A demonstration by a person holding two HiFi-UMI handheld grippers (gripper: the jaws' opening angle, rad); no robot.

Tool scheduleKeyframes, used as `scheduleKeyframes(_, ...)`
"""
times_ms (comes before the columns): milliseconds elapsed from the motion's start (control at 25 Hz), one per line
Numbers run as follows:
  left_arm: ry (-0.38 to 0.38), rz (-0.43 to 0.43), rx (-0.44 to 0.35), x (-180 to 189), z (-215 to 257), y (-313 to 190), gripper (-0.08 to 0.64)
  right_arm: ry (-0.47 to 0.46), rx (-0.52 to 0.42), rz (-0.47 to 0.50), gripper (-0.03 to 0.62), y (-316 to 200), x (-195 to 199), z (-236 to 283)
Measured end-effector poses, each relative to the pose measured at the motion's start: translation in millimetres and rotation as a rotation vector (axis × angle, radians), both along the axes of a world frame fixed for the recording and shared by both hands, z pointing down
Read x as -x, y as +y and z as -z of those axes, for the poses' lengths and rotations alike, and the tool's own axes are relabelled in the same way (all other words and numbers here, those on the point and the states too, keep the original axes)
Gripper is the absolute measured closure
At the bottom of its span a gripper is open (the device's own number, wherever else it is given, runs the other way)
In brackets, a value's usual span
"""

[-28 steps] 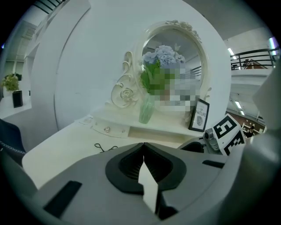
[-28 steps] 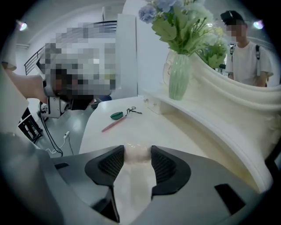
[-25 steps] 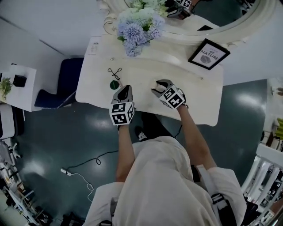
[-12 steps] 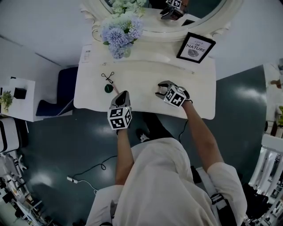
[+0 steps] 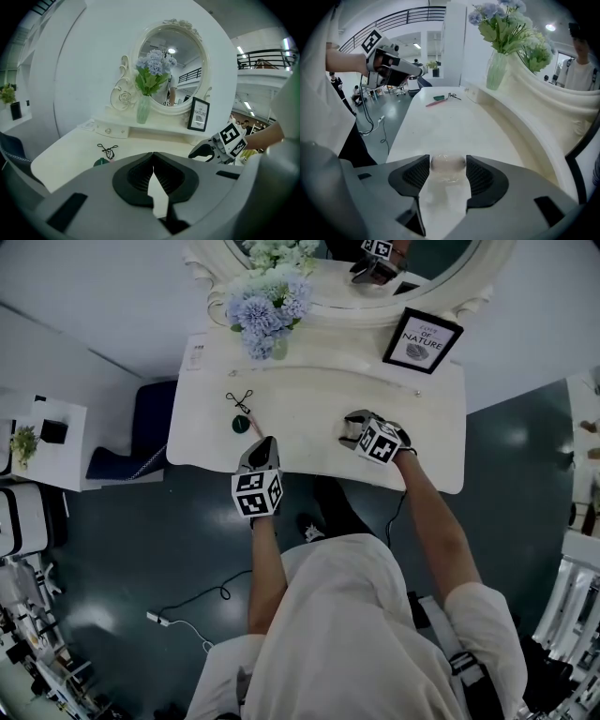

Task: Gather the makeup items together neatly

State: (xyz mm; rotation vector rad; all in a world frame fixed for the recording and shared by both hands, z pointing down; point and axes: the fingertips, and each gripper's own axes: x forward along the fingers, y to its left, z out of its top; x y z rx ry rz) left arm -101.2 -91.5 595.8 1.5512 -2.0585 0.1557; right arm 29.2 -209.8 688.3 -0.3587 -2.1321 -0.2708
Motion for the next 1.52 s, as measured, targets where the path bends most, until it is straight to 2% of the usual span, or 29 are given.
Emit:
scheduleKeyframes(320,-0.015,0.012,-0.028,-2,10,18,0.545,-0.016,-0.067,-0.012,0.331,9,0,26)
scheduleKeyframes(480,-0.030,0.020,-0.048,-2,19,30,0.545,-0.082,-0.052,-0.098,0.331,17,4,46)
scheduleKeyframes(760,-0.053,0.047,-0.072,0,31,63,0.545,-0.264,0.047,-0.338,0.331,70,32,72)
scheduleKeyframes(1160,-0.033,0.113,-0.073,14,22,98,0.545,-0.380,0.274,-0.587,0.341,144,83,73)
scheduleKeyframes(1240,-0.019,0.123,-0.080,21,19,98,0.545,-0.389,0.293,-0.608,0.356,156,89,67)
scheduleKeyframes(1320,-0.008,0.122,-0.079,28,14,96,0.545,-0.377,0.269,-0.609,0.379,160,96,55)
scheduleKeyframes(1440,0.004,0.113,-0.055,44,2,91,0.545,-0.352,0.259,-0.618,0.381,155,117,41)
scheduleKeyframes(1520,0.016,0.111,-0.037,57,-7,87,0.545,-0.341,0.255,-0.625,0.404,148,134,36)
